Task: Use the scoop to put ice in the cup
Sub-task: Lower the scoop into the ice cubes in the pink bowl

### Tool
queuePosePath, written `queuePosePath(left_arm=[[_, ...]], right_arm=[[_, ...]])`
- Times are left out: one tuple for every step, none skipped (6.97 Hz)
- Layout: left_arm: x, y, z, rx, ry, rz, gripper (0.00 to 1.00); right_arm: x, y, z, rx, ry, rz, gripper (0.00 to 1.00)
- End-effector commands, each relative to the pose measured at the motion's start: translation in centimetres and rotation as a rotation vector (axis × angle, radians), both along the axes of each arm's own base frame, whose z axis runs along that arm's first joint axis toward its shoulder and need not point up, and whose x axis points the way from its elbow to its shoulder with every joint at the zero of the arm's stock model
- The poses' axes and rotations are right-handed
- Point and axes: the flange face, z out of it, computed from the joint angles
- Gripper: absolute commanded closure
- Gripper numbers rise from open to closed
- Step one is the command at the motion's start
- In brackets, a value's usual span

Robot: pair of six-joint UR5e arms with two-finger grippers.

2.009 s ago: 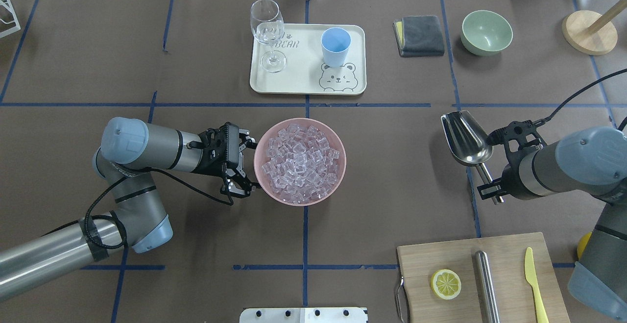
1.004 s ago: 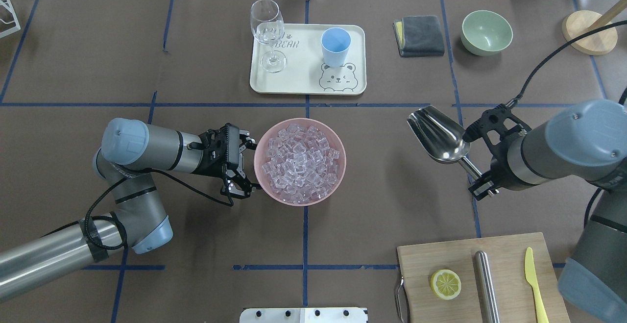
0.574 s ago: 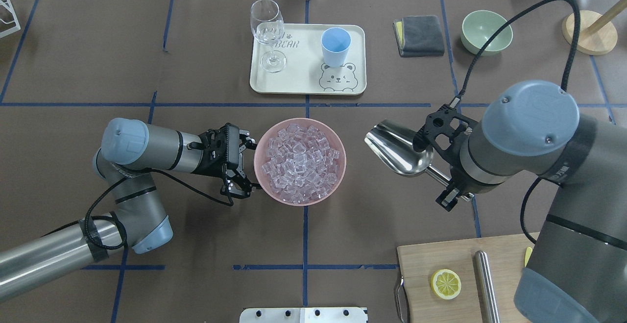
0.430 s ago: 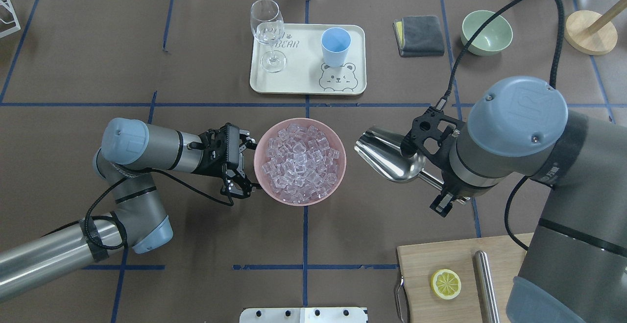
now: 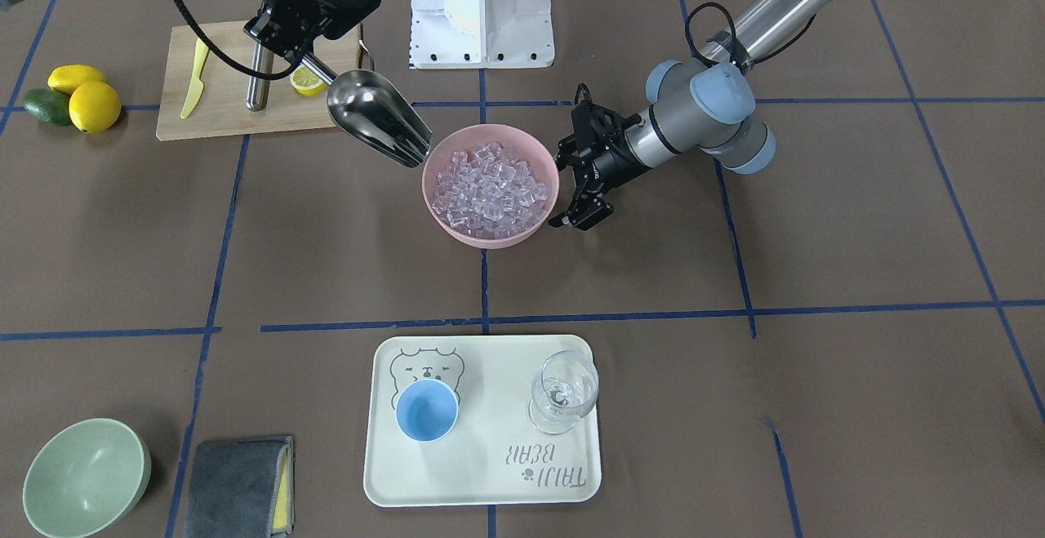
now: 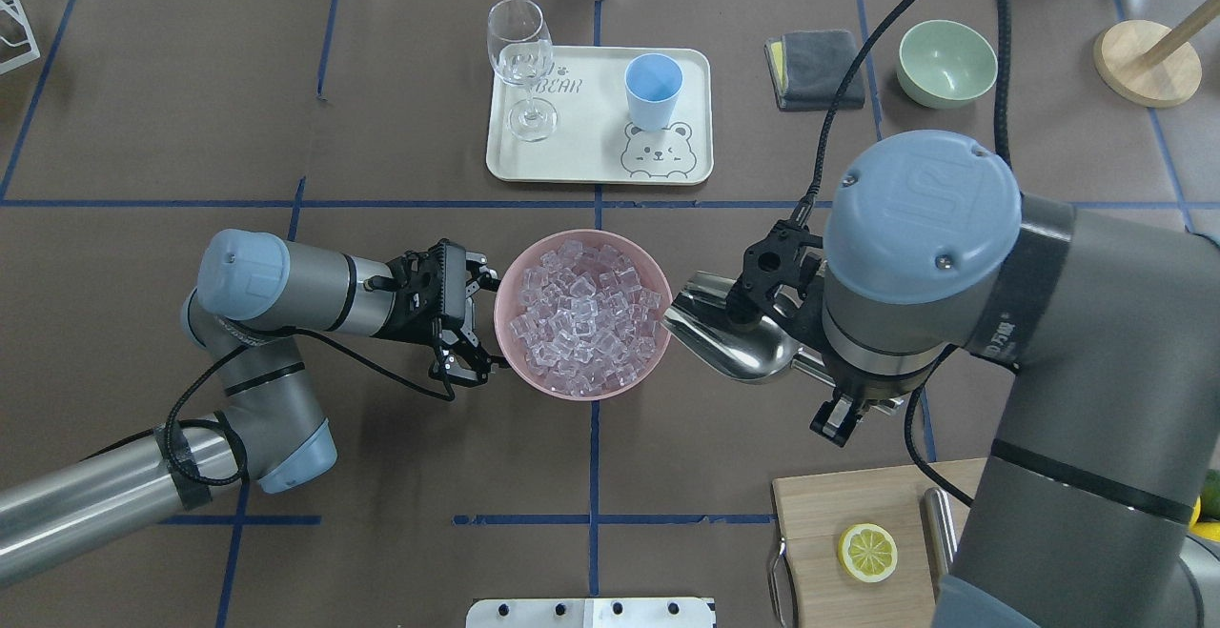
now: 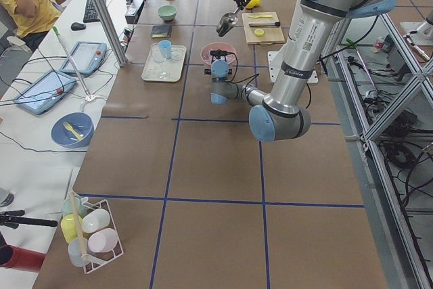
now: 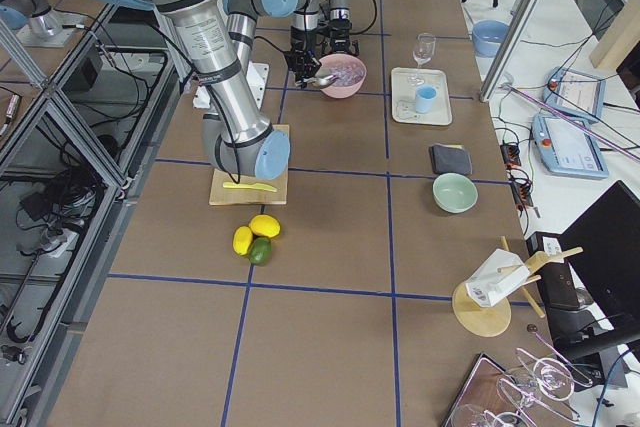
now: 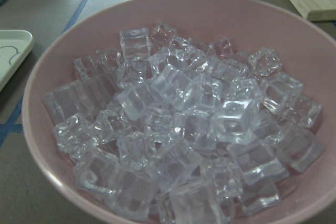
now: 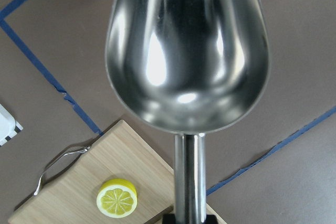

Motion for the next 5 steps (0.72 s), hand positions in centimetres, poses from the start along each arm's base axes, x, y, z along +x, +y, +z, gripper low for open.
queuePosePath(left_arm=[[0.0, 0.0, 0.0, -0.001, -0.001, 0.000, 0.00], [0.0, 0.0, 0.0, -0.001, -0.001, 0.000, 0.00], [0.0, 0.0, 0.0, -0.001, -0.001, 0.000, 0.00], [0.0, 0.0, 0.0, -0.001, -0.001, 0.000, 0.00], [0.0, 0.0, 0.0, -0.001, -0.001, 0.000, 0.00]], right_arm=[[-3.2, -1.0, -2.7, -0.051, 0.114, -0.022, 1.00], [-4.7, -1.7, -3.2, -0.069, 0.146, -0.025, 1.00], [-7.1, -2.7, -3.6, -0.088, 0.184, -0.030, 1.00], [-8.5, -3.0, -3.9, -0.099, 0.205, -0.036, 1.00], [-9.3, -3.1, -4.3, -0.101, 0.211, -0.041, 1.00]])
